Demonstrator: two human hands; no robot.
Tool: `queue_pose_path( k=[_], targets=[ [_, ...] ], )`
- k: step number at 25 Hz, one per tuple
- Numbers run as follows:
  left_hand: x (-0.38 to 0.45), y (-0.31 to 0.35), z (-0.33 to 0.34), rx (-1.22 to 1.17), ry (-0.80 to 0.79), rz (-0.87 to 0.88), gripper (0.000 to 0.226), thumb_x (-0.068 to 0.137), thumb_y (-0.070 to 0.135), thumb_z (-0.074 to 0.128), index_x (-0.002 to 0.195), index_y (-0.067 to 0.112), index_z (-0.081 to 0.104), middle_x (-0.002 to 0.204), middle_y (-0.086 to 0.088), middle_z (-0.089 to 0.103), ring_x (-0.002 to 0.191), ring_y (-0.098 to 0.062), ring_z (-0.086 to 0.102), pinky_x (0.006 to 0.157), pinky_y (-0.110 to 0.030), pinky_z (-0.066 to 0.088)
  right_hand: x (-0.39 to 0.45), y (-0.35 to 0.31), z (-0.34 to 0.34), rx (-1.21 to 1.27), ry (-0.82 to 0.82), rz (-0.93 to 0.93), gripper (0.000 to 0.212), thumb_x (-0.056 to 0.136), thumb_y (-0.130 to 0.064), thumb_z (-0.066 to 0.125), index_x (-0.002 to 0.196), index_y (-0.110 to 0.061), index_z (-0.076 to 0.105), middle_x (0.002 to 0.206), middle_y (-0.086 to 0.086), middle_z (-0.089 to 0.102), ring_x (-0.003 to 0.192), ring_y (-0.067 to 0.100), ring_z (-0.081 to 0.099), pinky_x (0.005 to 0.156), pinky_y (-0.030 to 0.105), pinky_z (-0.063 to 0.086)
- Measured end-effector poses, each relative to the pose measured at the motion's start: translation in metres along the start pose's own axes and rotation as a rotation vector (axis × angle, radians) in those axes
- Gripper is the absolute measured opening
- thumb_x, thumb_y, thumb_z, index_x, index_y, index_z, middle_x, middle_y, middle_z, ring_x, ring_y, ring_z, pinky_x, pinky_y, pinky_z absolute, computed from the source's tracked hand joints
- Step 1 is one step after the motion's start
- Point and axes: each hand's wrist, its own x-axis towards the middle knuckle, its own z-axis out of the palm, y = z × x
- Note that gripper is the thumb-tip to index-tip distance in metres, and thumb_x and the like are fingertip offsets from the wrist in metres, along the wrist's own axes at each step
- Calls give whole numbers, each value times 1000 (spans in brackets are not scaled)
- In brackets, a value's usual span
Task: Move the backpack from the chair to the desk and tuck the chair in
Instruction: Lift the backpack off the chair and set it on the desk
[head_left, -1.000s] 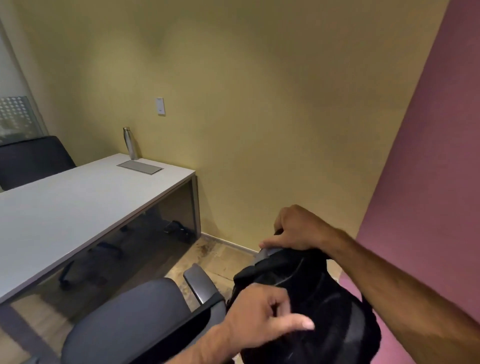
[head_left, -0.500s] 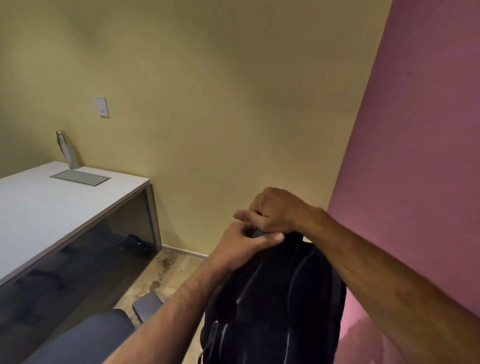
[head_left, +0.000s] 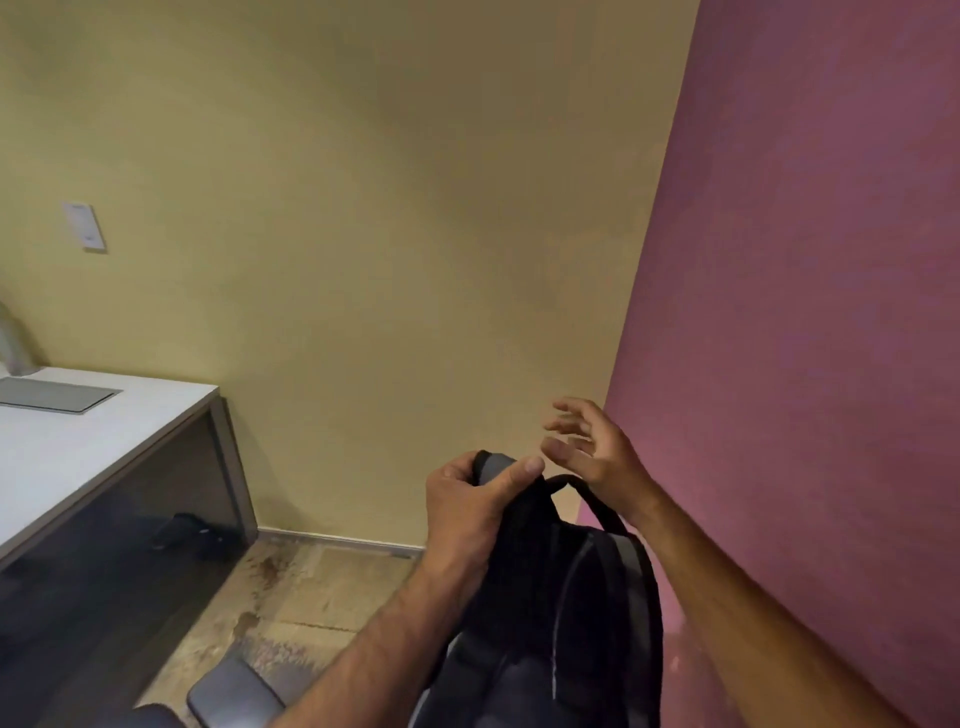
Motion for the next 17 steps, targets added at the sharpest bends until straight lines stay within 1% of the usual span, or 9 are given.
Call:
queue_pose_path(
  k=[3,5,6,9,11,13,14,15,17],
  targets=[
    [3,3,1,-58,2,5,50,49,35,99,56,13,54,57,-4,41,55,-20,42,54,-32,50,-41,56,-31,-12,42,197,111,52,-73,80,146,-28,43,143,-4,54,141,20,45,114,45,37],
    [6,10,3,-61,-33,32,48,47,37,99,52,17,56,53,-1,47,50,-19,46,51,-29,51,-72,87,-36,132,-44,312,133,40,-75,87,152,-25,36,151,-1,45,145,26,39,116,48,36],
    [7,15,3,-62,-53,48,48,46,38,100,51,17,57,52,1,49,47,-19,49,50,-28,52,-84,100,-33,227,-100,346,138,37,-73,91,153,-23,35,152,3,46,143,29,42,117,53,39],
    [9,30,7,-68,-90,98,54,41,45,102,54,17,58,52,1,49,44,-18,52,50,-30,53,-91,119,-26,389,-142,382,126,40,-48,101,148,-19,43,140,16,60,130,36,58,107,60,50],
    [9,36,7,-62,-91,128,56,41,47,102,55,17,58,52,0,49,46,-19,51,53,-34,53,-83,118,-21,410,-135,383,104,42,-30,104,135,-14,60,127,20,69,122,38,64,100,56,56],
    [11,42,2,-49,-88,144,55,42,47,102,55,16,58,53,-2,50,50,-21,51,54,-37,53,-76,114,-11,387,-106,379,84,34,-25,107,111,-9,76,111,18,78,110,35,72,90,50,62],
    [12,46,-3,-47,-88,150,55,44,47,101,56,15,58,53,-3,51,51,-21,51,53,-37,53,-73,110,-6,386,-72,376,80,30,-26,107,103,-8,80,105,18,79,105,32,74,84,45,64],
    [14,50,-8,-46,-88,159,54,46,46,101,56,15,58,53,-4,51,52,-22,51,53,-36,52,-71,105,0,390,-31,368,78,27,-25,107,99,-7,80,101,17,80,101,31,76,79,42,64],
    [17,57,-19,-48,-74,181,52,54,43,97,59,8,59,55,-7,52,54,-23,49,52,-33,50,-64,96,10,401,29,351,73,34,-13,105,101,-4,78,99,17,80,99,31,76,78,43,64]
  ],
)
